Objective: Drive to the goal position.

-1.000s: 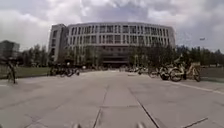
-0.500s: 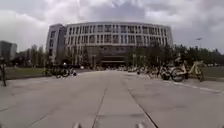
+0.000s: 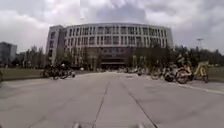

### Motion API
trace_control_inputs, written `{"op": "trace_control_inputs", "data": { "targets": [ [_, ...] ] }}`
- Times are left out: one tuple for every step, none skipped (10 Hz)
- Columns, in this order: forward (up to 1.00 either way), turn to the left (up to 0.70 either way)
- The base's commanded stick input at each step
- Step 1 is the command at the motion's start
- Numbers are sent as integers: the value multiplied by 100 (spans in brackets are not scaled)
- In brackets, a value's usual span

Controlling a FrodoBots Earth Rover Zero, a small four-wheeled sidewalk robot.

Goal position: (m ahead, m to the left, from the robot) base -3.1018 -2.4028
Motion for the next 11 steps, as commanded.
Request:
{"op": "trace_control_inputs", "data": {
  "targets": [
    [60,-1],
    [60,-6],
    [60,-11],
    [60,-14],
    [60,-14],
    [60,-14],
    [60,-14],
    [60,-12],
    [60,-11],
    [60,-10],
    [60,-9]
  ]
}}
